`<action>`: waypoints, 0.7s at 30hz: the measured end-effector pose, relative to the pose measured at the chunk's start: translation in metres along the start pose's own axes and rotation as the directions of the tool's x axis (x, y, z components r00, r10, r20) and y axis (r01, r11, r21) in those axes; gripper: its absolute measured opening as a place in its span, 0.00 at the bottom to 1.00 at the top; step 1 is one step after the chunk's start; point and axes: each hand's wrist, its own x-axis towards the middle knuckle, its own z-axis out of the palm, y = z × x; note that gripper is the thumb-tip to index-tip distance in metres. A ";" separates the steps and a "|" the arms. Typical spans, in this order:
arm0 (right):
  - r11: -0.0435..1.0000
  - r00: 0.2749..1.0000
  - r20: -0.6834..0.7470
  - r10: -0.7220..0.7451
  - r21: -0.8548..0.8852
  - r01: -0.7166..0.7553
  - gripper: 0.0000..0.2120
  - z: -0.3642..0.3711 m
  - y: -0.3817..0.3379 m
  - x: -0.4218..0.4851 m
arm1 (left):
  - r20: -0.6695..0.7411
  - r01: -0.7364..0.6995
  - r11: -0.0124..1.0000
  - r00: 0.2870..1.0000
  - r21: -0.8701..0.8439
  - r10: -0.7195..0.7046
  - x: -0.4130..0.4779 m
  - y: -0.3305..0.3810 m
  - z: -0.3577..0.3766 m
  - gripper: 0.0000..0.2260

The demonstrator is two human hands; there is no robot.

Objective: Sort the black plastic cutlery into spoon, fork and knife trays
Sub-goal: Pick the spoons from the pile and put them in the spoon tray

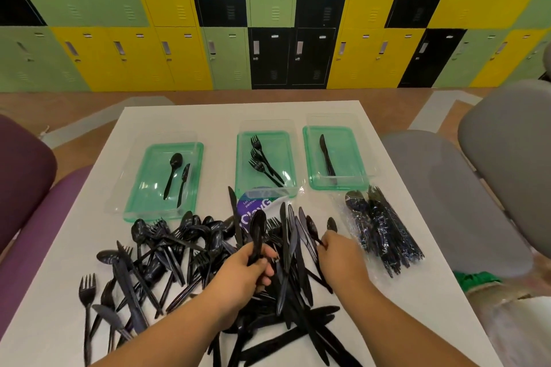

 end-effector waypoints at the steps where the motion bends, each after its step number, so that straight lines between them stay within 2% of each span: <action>1: 0.999 0.999 -0.029 -0.037 0.038 0.038 0.08 -0.002 -0.003 -0.003 | 0.001 0.019 0.998 1.000 -0.063 -0.019 0.000 -0.001 -0.001 0.10; 3: 0.980 0.987 -0.052 -0.152 0.121 0.158 0.09 -0.008 -0.012 -0.010 | 0.006 0.059 0.972 0.998 -0.228 -0.059 0.001 -0.003 -0.002 0.06; 5: 0.933 0.953 0.012 -0.301 0.210 0.292 0.10 -0.013 -0.030 -0.019 | 0.027 0.098 0.910 0.995 -0.404 -0.095 0.000 -0.002 -0.001 0.04; 8: 0.850 0.905 0.103 -0.413 0.400 0.342 0.12 -0.017 -0.063 -0.033 | 0.068 0.102 0.827 0.995 -0.553 -0.078 -0.004 0.004 0.001 0.09; 10: 0.822 0.906 0.127 -0.404 0.484 0.299 0.10 -0.019 -0.079 -0.037 | 0.055 0.070 0.798 0.997 -0.599 -0.045 -0.007 0.008 -0.001 0.15; 13: 0.813 0.908 0.107 -0.405 0.497 0.303 0.04 -0.022 -0.098 -0.036 | 0.008 0.036 0.768 0.999 -0.639 -0.039 -0.008 0.013 -0.011 0.22; 15: 0.803 0.885 0.097 -0.456 0.474 0.362 0.01 -0.020 -0.114 -0.035 | -0.018 0.030 0.742 0.998 -0.670 -0.056 -0.008 0.018 -0.020 0.18; 18: 0.781 0.840 0.086 -0.535 0.428 0.454 0.03 -0.013 -0.133 -0.034 | -0.093 0.003 0.688 0.990 -0.725 -0.102 -0.008 0.029 -0.031 0.10; 21: 0.738 0.806 0.056 -0.589 0.444 0.509 0.08 -0.009 -0.147 -0.030 | -0.161 -0.049 0.730 0.983 -0.682 -0.085 -0.002 0.039 -0.054 0.11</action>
